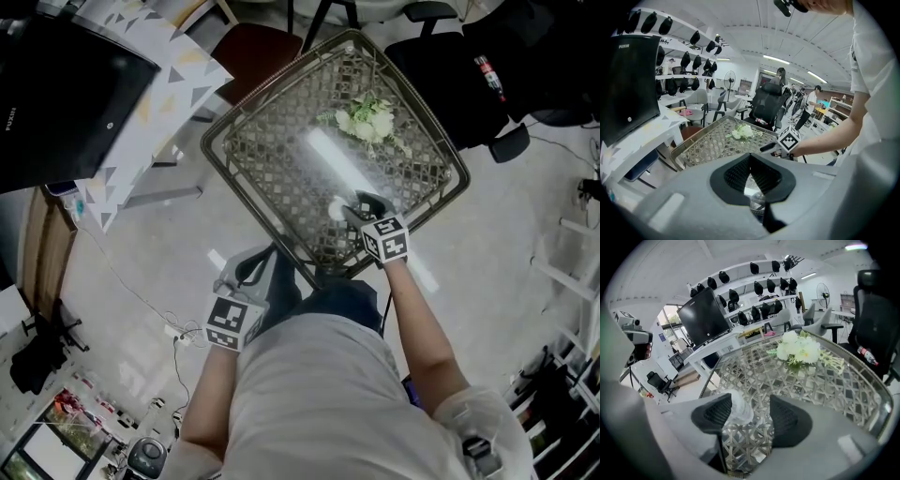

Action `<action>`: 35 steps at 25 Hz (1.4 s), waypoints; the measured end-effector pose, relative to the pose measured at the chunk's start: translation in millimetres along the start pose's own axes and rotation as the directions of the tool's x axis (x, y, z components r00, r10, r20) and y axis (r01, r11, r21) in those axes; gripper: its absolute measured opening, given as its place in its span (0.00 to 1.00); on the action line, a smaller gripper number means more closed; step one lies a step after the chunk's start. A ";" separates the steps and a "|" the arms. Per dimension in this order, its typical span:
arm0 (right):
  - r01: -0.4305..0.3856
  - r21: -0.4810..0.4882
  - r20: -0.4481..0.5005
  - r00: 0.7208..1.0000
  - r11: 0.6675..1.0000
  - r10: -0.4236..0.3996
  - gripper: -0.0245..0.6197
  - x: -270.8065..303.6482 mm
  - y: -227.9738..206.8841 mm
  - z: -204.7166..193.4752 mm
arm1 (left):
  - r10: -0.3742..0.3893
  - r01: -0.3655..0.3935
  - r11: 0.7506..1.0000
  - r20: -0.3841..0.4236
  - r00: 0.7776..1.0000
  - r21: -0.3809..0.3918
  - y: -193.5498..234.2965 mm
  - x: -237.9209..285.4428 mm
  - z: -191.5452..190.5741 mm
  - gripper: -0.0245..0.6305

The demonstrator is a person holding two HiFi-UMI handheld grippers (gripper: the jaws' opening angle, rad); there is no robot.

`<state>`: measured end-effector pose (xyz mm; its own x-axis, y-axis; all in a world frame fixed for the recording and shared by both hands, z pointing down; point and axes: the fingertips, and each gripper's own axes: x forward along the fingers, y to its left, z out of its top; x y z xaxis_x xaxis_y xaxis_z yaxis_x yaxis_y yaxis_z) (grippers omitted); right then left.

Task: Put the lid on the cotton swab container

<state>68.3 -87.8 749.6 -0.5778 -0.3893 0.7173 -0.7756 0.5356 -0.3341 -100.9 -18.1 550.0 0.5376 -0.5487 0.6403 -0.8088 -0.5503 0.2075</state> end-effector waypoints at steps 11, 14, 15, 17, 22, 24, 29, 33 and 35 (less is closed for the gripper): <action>0.014 0.027 0.085 0.996 1.000 -0.017 0.39 -26.0 10.8 27.4 | -0.034 0.033 0.998 0.036 0.999 0.045 -2.0 0.2 15.8 0.05; 0.001 0.037 0.145 0.989 0.999 -0.007 0.28 -41.5 20.3 42.0 | -0.048 0.045 0.997 0.050 0.998 0.057 -2.0 1.4 22.1 0.05; 0.000 0.039 0.161 0.987 0.999 -0.006 0.24 -47.4 23.3 46.7 | -0.054 0.050 0.997 0.055 0.997 0.062 -2.2 1.4 24.6 0.05; 0.005 0.035 0.189 0.982 0.999 -0.011 0.19 -59.4 28.9 56.3 | -0.068 0.063 0.995 0.065 0.996 0.072 -2.2 1.6 30.2 0.05; 0.030 0.031 0.245 0.969 0.999 -0.037 0.11 -92.6 39.1 79.0 | -0.112 0.102 0.990 0.099 0.989 0.101 -3.3 4.4 49.5 0.05; 0.048 0.030 0.270 0.961 0.998 -0.054 0.09 -108.8 41.7 89.3 | -0.129 0.116 0.987 0.115 0.985 0.116 -4.9 6.1 60.0 0.05; 0.089 0.021 0.340 0.936 0.996 -0.091 0.09 -151.5 48.9 115.5 | -0.187 0.166 0.975 0.141 0.972 0.148 -13.4 11.6 84.0 0.05; 0.126 0.021 0.390 0.912 0.992 -0.124 0.09 -185.6 54.7 130.7 | -0.238 0.209 0.960 0.152 0.959 0.187 -23.9 15.7 103.6 0.05; 0.141 0.029 0.418 0.897 0.990 -0.140 0.09 -200.7 58.9 137.3 | -0.261 0.223 0.953 0.176 0.949 0.207 -27.7 17.2 116.2 0.05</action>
<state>103.7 -81.1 502.0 -0.5164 -0.7377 0.4348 -0.8562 0.4537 -0.2471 -41.6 -85.4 469.4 0.7630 -0.4880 0.4239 -0.6012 -0.7767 0.1878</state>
